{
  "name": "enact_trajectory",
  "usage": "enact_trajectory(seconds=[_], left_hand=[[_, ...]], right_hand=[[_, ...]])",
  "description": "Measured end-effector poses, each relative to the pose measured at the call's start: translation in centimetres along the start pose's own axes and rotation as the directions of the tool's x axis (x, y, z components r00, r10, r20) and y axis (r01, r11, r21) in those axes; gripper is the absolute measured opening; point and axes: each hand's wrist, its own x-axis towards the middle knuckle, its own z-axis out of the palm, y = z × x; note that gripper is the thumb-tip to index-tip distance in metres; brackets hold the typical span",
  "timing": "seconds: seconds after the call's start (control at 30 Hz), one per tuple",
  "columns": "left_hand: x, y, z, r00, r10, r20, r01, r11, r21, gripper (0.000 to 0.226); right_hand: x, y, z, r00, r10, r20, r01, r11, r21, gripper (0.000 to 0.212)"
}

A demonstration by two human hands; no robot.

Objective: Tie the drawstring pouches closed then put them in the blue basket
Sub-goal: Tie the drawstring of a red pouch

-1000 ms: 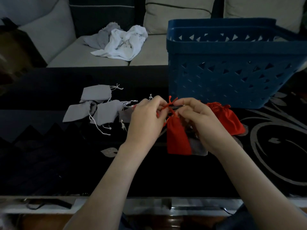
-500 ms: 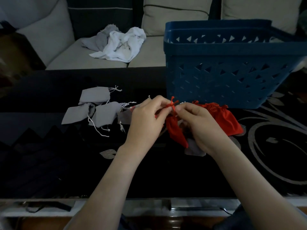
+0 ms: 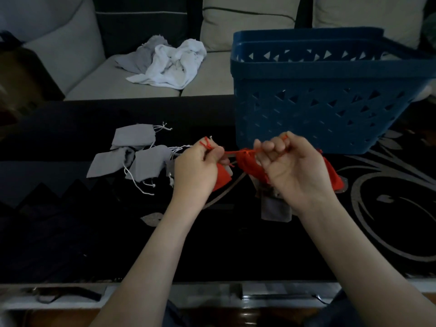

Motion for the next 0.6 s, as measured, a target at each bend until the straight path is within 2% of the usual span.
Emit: enact_trajectory(seconds=[0.07,0.13,0.2,0.3,0.5,0.6], left_hand=[[0.0,-0.1,-0.2,0.999,-0.036,0.009,0.036,0.999,0.005,0.026],[0.0,-0.2,-0.3,0.997,-0.061,0.039,0.062,0.998,-0.014,0.026],[0.0,-0.2,-0.3,0.989,-0.082,0.124,0.088,0.995,-0.045,0.026],[0.0,0.2,-0.6,0.971,-0.099,0.218,0.129,0.983,-0.130,0.024],[-0.5,1.4,-1.1,0.958,-0.046,0.284,0.158,0.909,-0.386,0.024],[-0.7,1.7,-0.8,0.955,-0.003,0.297,0.151,0.867,-0.475,0.018]], right_hand=[[0.2,0.3,0.0,0.999,0.021,0.036,-0.020,0.999,-0.030,0.030],[0.3,0.3,0.0,0.995,-0.010,0.097,0.029,0.981,-0.194,0.030],[0.1,0.3,0.2,0.979,-0.052,0.195,0.127,0.911,-0.394,0.025],[-0.4,0.4,0.2,0.956,-0.029,0.292,0.203,0.783,-0.588,0.006],[-0.7,1.4,-0.1,0.965,0.007,0.263,0.226,0.486,-0.844,0.010],[-0.7,1.9,-0.3,0.967,0.034,0.253,0.215,0.427,-0.878,0.009]])
